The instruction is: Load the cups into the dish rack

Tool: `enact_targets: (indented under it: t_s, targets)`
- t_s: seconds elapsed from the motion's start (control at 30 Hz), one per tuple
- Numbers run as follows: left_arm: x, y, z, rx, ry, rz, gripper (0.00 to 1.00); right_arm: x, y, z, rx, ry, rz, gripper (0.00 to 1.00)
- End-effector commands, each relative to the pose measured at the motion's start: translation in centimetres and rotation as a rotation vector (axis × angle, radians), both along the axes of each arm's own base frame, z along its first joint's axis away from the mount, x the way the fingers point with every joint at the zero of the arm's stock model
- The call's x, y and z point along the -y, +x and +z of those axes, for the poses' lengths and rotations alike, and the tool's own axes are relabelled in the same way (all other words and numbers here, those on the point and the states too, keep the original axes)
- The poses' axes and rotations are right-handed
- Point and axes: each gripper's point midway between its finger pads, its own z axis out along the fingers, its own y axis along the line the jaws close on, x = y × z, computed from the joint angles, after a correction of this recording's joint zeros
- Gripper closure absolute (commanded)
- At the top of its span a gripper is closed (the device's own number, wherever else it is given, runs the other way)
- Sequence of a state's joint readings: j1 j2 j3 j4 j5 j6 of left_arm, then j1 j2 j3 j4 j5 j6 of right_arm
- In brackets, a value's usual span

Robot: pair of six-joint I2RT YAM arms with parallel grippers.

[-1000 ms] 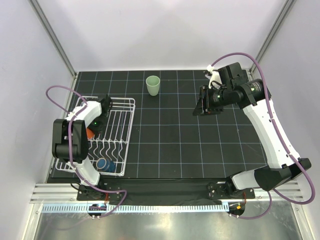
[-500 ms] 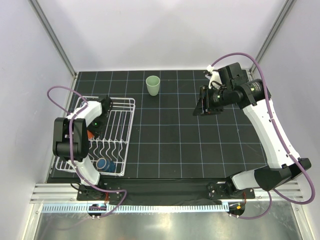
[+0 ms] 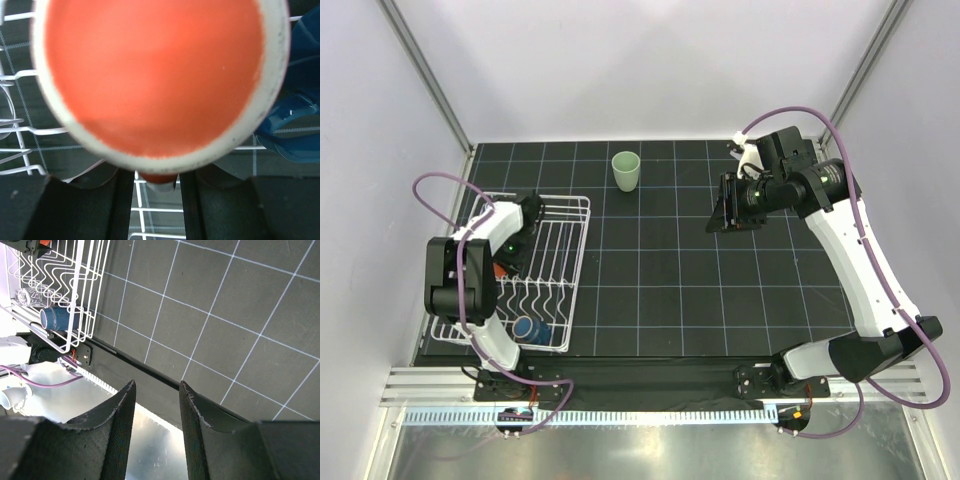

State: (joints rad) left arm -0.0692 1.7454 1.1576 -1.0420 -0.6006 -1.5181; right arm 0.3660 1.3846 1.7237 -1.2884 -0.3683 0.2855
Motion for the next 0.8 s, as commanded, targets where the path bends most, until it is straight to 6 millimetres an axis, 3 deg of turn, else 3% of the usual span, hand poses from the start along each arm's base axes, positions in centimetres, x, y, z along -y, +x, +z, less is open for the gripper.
enact_targets:
  t_s: [0.0, 0.17, 0.57, 0.77]
  targets:
    - [-0.4, 0.7, 3.0, 0.088, 0.011, 0.023, 0.63, 0.1, -0.2, 1.4, 0.064, 0.018, 0.007, 0.58]
    - [-0.4, 0.7, 4.4, 0.134, 0.006, 0.002, 0.55, 0.0, -0.2, 1.8, 0.074, 0.031, 0.007, 0.57]
    - [1.3, 0.1, 6.0, 0.191, -0.087, -0.074, 0.56, -0.7, -0.5, 2.1, 0.073, 0.085, 0.006, 0.57]
    - [1.6, -1.1, 7.9, 0.232, -0.104, -0.140, 0.55, -1.2, -0.8, 1.7, 0.061, 0.135, -0.012, 0.58]
